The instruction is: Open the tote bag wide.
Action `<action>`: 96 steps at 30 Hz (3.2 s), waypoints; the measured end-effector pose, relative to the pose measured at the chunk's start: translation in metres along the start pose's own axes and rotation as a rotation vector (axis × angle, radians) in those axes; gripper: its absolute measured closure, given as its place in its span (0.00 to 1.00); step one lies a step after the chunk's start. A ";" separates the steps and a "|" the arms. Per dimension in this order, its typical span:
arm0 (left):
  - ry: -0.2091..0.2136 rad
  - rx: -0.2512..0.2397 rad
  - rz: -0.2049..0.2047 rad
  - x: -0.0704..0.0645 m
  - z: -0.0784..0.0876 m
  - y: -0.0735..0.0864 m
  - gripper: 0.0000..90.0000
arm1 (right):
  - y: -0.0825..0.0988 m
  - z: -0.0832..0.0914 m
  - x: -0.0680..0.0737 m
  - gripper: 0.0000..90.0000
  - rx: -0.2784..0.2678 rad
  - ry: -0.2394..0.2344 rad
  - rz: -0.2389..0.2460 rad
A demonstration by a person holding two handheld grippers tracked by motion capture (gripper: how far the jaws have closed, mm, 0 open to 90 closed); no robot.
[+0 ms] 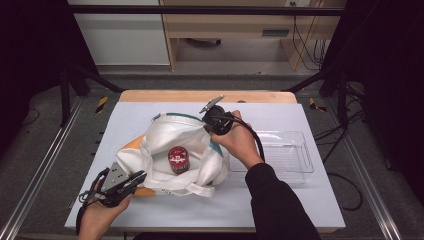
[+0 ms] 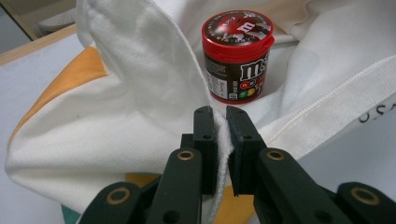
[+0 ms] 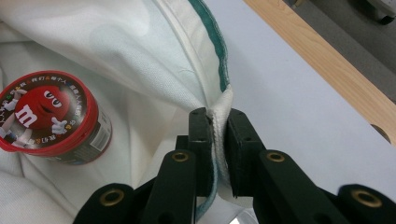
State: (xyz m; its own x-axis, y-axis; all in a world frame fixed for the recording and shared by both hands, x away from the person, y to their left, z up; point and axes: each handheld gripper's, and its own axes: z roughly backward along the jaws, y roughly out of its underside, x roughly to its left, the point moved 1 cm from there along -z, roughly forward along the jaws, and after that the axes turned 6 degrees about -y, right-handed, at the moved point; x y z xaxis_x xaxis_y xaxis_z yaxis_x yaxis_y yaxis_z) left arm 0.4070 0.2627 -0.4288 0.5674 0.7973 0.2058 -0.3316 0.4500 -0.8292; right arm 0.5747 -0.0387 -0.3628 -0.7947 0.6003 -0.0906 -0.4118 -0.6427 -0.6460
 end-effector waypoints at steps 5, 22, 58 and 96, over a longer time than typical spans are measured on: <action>0.004 0.001 0.016 0.002 0.003 0.005 0.92 | 0.002 0.002 -0.006 0.91 -0.011 0.005 -0.015; 0.004 0.016 0.027 0.007 0.001 0.011 0.92 | 0.013 0.000 -0.020 0.91 0.000 0.011 -0.059; 0.021 0.060 -0.013 0.004 0.002 0.020 0.92 | 0.026 -0.009 -0.022 0.91 0.038 0.040 -0.057; 0.013 0.025 0.011 0.004 0.000 0.021 0.89 | 0.024 0.052 0.004 0.35 -0.118 0.020 -0.011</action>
State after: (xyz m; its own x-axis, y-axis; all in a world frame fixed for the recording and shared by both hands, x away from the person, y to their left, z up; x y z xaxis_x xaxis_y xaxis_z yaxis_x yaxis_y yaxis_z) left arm 0.4021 0.2752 -0.4450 0.5732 0.7972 0.1894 -0.3564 0.4507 -0.8184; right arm 0.5384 -0.0767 -0.3388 -0.7808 0.6172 -0.0971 -0.3642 -0.5759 -0.7319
